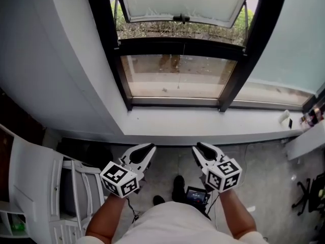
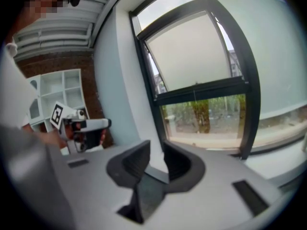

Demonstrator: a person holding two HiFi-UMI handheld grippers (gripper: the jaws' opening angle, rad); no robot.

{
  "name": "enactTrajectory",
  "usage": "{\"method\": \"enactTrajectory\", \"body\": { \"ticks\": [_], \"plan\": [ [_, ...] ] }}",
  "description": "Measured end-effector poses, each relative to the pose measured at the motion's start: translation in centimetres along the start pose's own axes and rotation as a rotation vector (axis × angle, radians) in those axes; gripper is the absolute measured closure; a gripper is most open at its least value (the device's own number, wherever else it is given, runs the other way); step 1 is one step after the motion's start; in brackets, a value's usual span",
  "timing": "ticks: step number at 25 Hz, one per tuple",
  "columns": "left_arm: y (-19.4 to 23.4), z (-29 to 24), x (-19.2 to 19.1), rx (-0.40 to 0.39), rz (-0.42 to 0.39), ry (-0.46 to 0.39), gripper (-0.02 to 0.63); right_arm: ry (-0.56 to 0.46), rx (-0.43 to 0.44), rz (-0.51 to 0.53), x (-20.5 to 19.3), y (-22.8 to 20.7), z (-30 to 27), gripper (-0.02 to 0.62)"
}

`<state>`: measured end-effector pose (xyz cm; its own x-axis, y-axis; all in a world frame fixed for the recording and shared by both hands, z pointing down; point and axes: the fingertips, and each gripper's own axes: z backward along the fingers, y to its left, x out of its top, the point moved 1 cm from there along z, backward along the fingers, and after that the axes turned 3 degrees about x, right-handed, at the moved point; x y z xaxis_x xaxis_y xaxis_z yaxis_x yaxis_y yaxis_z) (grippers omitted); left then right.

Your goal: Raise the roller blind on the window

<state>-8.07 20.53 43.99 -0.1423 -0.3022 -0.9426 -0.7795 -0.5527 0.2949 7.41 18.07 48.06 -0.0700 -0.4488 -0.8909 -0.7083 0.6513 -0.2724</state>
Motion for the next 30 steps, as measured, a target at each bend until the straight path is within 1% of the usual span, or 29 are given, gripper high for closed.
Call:
{"method": "enactTrajectory", "body": {
  "ticks": [8,12,16,20,24,30],
  "plan": [
    [2.0,-5.6,2.2,0.027,0.004,-0.029,0.584,0.011,0.055,0.037,3.1,-5.0,-3.5,0.515],
    [2.3,-8.4,2.6,0.053,0.013,-0.028,0.584,0.021,0.073,0.046,4.2,-7.8,-4.0,0.515],
    [2.7,-11.2,3.2,0.08,0.0,-0.027,0.584,0.028,0.087,0.062,4.8,-10.6,-4.4,0.515],
    [3.2,-12.8,3.9,0.111,-0.009,-0.039,0.584,0.031,0.083,0.051,5.0,-13.0,-4.6,0.515],
    [4.1,-13.9,4.5,0.131,-0.02,-0.042,0.578,0.031,0.084,0.044,5.2,-14.2,-5.1,0.515],
    [5.6,-16.5,5.1,0.106,-0.027,-0.03,0.577,0.033,0.063,0.044,6.0,-15.7,-6.3,0.515]
  ]
}}
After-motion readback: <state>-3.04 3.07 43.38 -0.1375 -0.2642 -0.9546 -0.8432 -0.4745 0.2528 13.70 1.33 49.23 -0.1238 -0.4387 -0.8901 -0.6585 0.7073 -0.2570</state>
